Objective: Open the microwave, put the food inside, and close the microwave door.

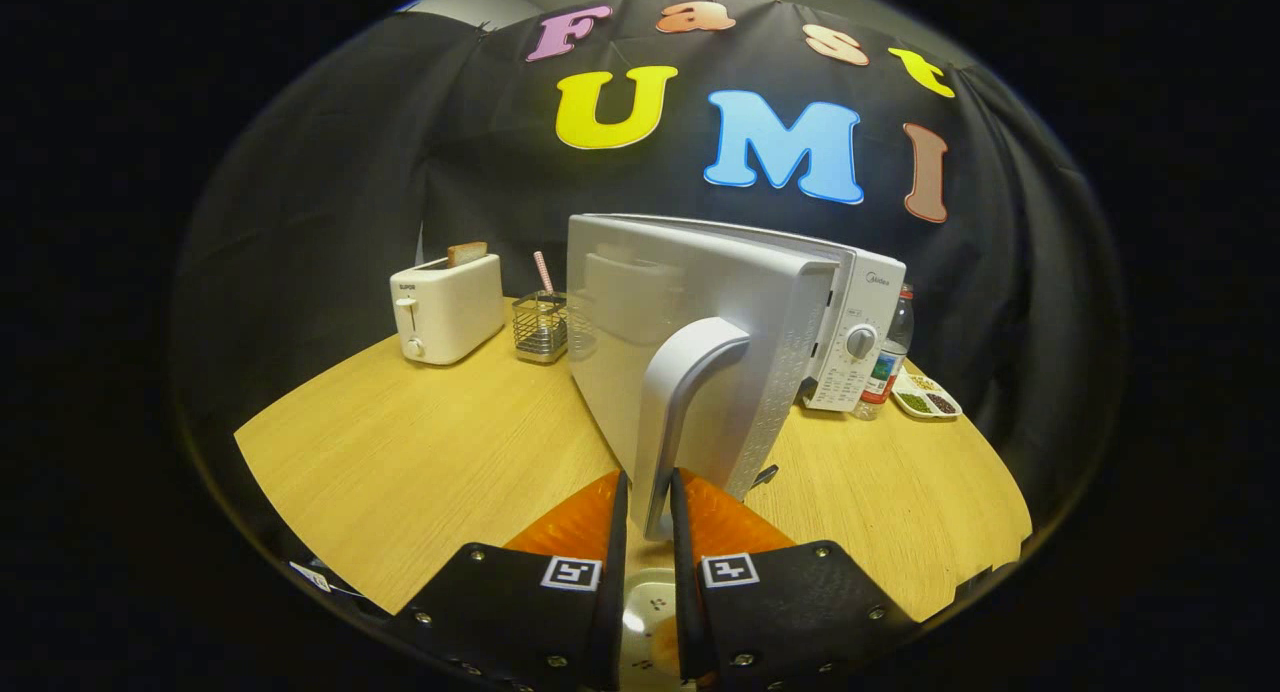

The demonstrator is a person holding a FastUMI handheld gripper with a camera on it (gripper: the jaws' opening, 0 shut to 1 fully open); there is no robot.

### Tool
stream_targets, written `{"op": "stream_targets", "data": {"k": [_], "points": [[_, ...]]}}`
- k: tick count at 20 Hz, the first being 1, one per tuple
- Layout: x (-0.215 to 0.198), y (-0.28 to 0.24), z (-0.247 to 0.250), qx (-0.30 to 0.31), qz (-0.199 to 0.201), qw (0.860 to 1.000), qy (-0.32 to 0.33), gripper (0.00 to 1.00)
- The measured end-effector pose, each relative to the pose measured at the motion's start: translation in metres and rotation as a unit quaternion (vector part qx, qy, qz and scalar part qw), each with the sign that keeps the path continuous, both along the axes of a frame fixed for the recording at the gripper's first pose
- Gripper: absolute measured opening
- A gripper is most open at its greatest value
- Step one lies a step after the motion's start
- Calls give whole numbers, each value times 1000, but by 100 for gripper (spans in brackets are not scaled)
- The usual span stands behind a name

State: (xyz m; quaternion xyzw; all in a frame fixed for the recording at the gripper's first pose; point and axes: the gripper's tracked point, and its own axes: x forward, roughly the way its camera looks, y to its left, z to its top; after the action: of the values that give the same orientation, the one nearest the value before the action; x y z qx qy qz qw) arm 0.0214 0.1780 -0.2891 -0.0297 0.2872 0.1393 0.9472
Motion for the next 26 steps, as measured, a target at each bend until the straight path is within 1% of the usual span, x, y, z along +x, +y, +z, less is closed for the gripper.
{"op": "stream_targets", "data": {"k": [9,11,14,17,21,22,23,25,26], "points": [[-34,54,8,9,30,1000,-3,23],[-42,69,12,17,43,999,-4,23],[-56,97,21,42,81,996,-10,23],[-69,110,42,72,103,992,-22,23],[-72,98,86,101,95,988,-63,24],[-73,91,100,107,93,987,-74,39],[-71,82,112,112,87,986,-88,52],[-66,60,132,111,70,984,-119,95],[-62,47,138,104,60,984,-131,99]]}}
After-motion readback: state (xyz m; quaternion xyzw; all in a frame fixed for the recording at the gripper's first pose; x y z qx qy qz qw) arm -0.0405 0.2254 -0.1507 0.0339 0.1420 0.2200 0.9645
